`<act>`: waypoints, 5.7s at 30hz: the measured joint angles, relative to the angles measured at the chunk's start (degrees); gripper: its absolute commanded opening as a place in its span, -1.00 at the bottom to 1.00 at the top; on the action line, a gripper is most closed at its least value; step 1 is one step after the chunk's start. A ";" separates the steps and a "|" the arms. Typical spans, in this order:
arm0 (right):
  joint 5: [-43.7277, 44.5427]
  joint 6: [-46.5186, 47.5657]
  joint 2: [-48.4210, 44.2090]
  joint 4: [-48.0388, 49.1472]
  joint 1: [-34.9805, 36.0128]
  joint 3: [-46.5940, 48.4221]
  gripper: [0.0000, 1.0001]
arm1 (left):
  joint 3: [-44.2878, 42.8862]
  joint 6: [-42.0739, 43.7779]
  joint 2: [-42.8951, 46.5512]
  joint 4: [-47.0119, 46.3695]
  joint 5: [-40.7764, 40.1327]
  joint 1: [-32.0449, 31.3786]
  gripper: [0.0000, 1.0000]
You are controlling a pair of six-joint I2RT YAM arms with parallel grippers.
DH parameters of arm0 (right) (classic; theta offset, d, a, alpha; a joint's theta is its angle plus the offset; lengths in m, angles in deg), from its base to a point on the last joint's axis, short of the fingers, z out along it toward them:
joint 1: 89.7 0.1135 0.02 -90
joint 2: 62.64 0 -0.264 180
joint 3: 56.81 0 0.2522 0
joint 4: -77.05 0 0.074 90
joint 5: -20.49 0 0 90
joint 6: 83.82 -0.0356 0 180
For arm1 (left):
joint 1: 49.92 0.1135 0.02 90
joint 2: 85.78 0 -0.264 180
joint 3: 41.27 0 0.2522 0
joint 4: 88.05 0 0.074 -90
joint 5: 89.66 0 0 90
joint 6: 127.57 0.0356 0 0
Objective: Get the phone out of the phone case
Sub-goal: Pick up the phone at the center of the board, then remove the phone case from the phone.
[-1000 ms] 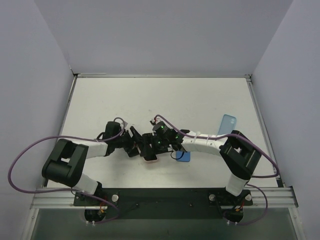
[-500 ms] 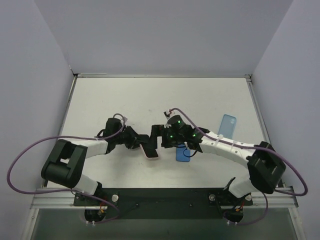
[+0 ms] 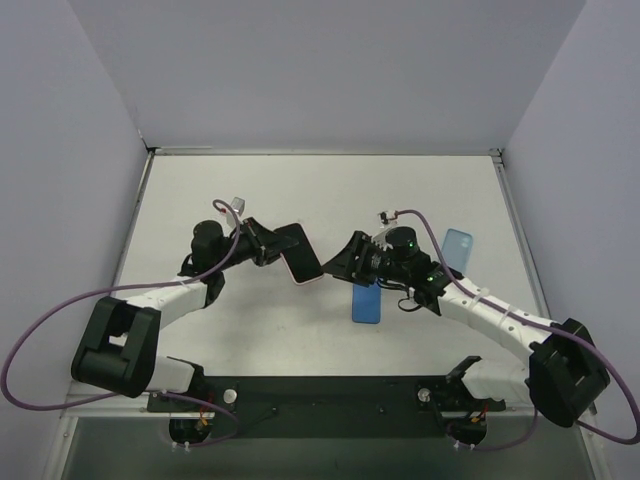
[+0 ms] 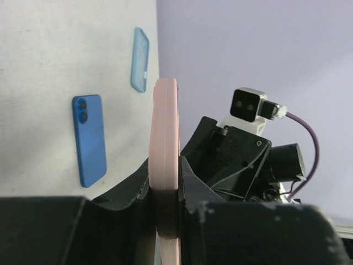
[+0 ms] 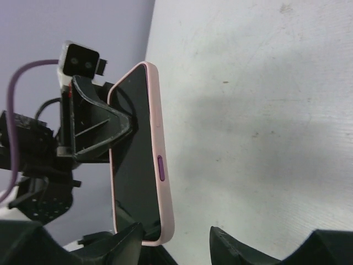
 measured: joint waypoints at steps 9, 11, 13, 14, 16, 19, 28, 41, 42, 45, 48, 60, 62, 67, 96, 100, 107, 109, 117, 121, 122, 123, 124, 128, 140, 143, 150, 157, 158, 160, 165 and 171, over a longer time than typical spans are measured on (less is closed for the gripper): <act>-6.78 -13.99 1.95 22.47 -2.51 -6.60 -0.47 | 0.20 -6.91 -0.76 -11.43 1.40 0.55 -1.00; -7.82 -17.44 3.21 27.71 -2.58 -8.09 -0.53 | 0.79 -7.80 -1.01 -12.98 1.33 0.79 -1.00; -8.55 -20.24 4.48 32.04 -2.58 -9.27 -0.63 | 1.16 -8.44 -1.20 -13.75 1.36 0.92 -1.00; -8.85 -21.70 5.16 34.29 -2.60 -9.81 -0.67 | 1.25 -8.57 -1.29 -13.92 1.31 1.01 -1.00; -9.46 -24.37 6.60 38.49 -2.64 -10.56 -0.85 | 1.31 -8.70 -1.29 -14.19 1.20 1.14 -1.00; -10.23 -27.65 8.35 44.13 -2.97 -11.47 -1.00 | 1.31 -9.62 -1.29 -14.69 0.81 1.33 -1.00; -10.25 -41.81 16.61 57.44 -3.61 -11.82 -1.00 | 1.31 -10.64 -1.29 -15.98 -1.68 2.25 -1.00; -6.14 -55.80 22.23 60.83 -4.07 -1.57 -1.00 | -0.22 -14.10 -0.85 -26.23 -12.46 2.99 -1.00; -5.51 -56.04 22.58 60.85 -4.09 -0.31 -1.00 | -0.94 -14.05 -0.83 -26.69 -13.40 2.99 -1.00; -3.28 -56.68 23.54 61.05 -4.09 3.28 -1.00 | -3.48 -13.94 -0.83 -27.34 -15.93 2.95 -1.00; -1.42 -57.35 24.61 61.57 -4.07 6.43 -1.00 | -5.60 -13.84 -0.85 -27.78 -18.36 2.67 -1.00; 5.70 -58.88 30.91 61.70 -4.11 18.67 -1.00 | -13.31 -14.45 -5.14 -29.46 -26.62 1.99 -1.00; 6.54 -59.06 32.44 61.75 -4.07 21.94 -1.00 | -14.86 -14.43 -5.44 -29.55 -27.93 1.99 -1.00; 9.73 -59.43 35.19 63.01 -3.56 28.22 -1.00 | -19.85 -14.40 -6.64 -29.55 -29.62 1.97 -1.00; 17.38 -62.25 37.20 70.93 -2.05 35.91 -1.00 | -30.25 -12.70 -5.73 -26.60 -33.00 -1.90 -1.00; 17.79 -62.51 37.90 71.65 -1.11 38.07 -1.00 | -30.25 -12.00 -3.69 -26.01 -33.66 -2.01 -1.00; 18.64 -63.69 39.85 73.50 0.50 42.27 -1.00 | -30.25 -12.44 -0.72 -26.12 -34.71 -2.34 -1.00; 18.80 -63.93 40.54 74.01 0.90 43.54 -1.00 | -30.25 -12.39 -0.09 -26.08 -35.04 -2.34 -1.00; 14.27 -64.98 38.45 75.23 -0.59 39.06 -1.00 | -30.16 -12.46 0.66 -25.09 -33.31 -2.56 -1.00; 7.89 -64.43 32.02 75.19 -4.13 27.50 -1.00 | -27.67 -12.33 0.66 -23.32 -30.08 -3.93 -1.00; 6.56 -63.60 30.47 75.17 -4.92 24.55 -1.00 | -27.06 -12.35 0.66 -22.71 -29.05 -4.17 -1.00; 5.49 -62.62 29.18 75.14 -5.57 22.12 -1.00 | -26.69 -12.35 0.66 -22.03 -27.93 -4.33 -1.00; 4.52 -61.29 28.02 75.14 -6.10 20.11 -1.00 | -26.64 -12.28 0.63 -21.24 -26.75 -4.39 -1.00; 1.64 -55.41 24.15 74.55 -7.32 15.67 -1.00 | -26.64 -12.35 0.48 -20.85 -22.97 -4.57 -1.00; -6.82 -37.64 16.81 61.11 -10.19 14.53 -1.00 | -23.65 -17.49 -2.38 -24.90 -20.98 -4.57 -1.00; -9.27 -33.62 16.13 56.13 -10.86 15.54 -0.94 | -22.29 -18.69 -3.15 -25.90 -21.64 -4.50 -1.00; -15.08 -23.85 14.99 43.41 -11.67 19.37 -0.72 | -22.18 -19.96 -4.96 -26.23 -22.16 -4.44 -1.00; -23.78 -21.94 17.86 40.79 -11.39 20.65 -0.60 | -22.18 -19.91 -7.10 -26.71 -19.41 -4.85 -1.00; -24.50 -21.97 18.43 40.79 -11.39 20.65 -0.60 | -22.18 -19.87 -7.54 -26.49 -19.12 -4.96 -1.00; -25.53 -21.97 19.30 40.70 -11.39 20.65 -0.65 | -22.18 -19.85 -8.24 -26.34 -18.93 -5.18 -1.00; -26.53 -21.88 19.63 40.94 -11.30 20.72 -1.00 | -21.75 -19.87 -8.41 -26.10 -19.43 -5.55 -1.00; -26.64 -18.91 18.82 34.53 -10.91 20.09 -1.00 | -17.59 -19.85 -8.13 -26.97 -20.55 -5.66 -0.85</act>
